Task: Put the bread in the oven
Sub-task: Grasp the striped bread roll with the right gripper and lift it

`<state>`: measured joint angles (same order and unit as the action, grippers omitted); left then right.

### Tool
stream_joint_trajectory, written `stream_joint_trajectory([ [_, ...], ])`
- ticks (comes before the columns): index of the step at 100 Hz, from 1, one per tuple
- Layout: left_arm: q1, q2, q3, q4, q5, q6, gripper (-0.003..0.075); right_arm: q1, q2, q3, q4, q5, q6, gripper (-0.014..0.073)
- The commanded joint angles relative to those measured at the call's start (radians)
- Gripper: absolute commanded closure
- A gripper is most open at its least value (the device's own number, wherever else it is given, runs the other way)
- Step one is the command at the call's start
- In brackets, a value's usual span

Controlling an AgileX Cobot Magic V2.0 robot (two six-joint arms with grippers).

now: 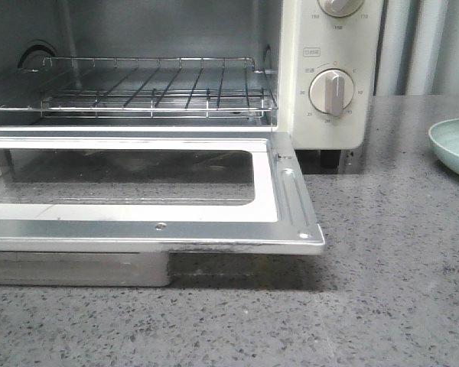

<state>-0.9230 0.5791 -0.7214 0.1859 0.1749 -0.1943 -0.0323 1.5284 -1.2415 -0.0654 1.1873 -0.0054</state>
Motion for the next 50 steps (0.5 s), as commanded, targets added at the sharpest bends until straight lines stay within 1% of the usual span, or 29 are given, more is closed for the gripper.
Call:
stream_joint_trajectory([
  [1,0.003,0.0,-0.04,0.013,-0.075,0.001,0.0742,0.023,-0.074,-0.025,-0.011,0.013,-0.021,0.0668],
  [11,0.012,0.0,-0.046,0.03,-0.069,0.001,0.0742,0.069,-0.128,-0.025,-0.011,0.024,-0.047,0.0668],
  [21,0.056,0.0,-0.056,0.03,-0.066,0.001,0.0742,0.129,-0.188,-0.025,-0.011,0.054,-0.058,0.0668],
  [36,0.174,0.0,-0.056,0.03,-0.068,0.001,0.0742,0.246,-0.271,-0.025,-0.011,0.114,-0.058,0.0668],
  [50,0.297,0.012,-0.056,0.03,-0.081,0.001,0.0742,0.352,-0.345,-0.025,-0.013,0.117,-0.06,0.0668],
])
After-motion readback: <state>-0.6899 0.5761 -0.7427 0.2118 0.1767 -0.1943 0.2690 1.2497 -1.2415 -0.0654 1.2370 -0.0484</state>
